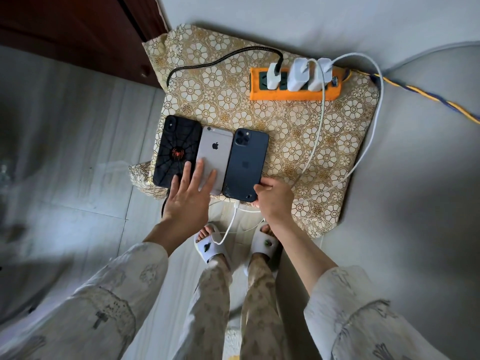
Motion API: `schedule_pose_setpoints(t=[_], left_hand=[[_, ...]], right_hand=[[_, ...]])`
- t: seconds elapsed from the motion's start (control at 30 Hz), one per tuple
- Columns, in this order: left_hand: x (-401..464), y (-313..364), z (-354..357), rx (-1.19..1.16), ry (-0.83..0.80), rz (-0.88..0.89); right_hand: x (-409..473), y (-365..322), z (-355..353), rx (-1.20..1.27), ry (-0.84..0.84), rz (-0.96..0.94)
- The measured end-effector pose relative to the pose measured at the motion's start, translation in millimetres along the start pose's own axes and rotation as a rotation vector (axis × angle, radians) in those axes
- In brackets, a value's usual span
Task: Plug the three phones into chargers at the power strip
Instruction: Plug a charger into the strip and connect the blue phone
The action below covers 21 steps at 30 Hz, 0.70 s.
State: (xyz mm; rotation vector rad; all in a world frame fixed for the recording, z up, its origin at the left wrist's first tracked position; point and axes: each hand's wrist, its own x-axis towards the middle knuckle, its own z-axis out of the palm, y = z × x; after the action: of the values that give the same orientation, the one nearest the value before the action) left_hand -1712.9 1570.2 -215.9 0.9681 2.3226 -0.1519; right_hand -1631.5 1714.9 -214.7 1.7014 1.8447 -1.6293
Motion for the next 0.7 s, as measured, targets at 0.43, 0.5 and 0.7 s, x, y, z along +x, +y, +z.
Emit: schedule_pose_setpoints(t=[0.43,0.5,0.7], left_hand=[[-14.7,33.5,4.0,-0.216,0.136,-0.016],[-23.5,47.2,6.9,-0.261,0.28,0.04],[-34.0,67.6,21.8,-0.319,0.226,-0.019]], right_hand=[[-18.7,47.1,-52.9,0.084,0.108,0.238],[-14.6,48.1,-56.4,0.111,0.09,0.2],[-9.1,35.8,-39.4,0.225,0.098,0.245]])
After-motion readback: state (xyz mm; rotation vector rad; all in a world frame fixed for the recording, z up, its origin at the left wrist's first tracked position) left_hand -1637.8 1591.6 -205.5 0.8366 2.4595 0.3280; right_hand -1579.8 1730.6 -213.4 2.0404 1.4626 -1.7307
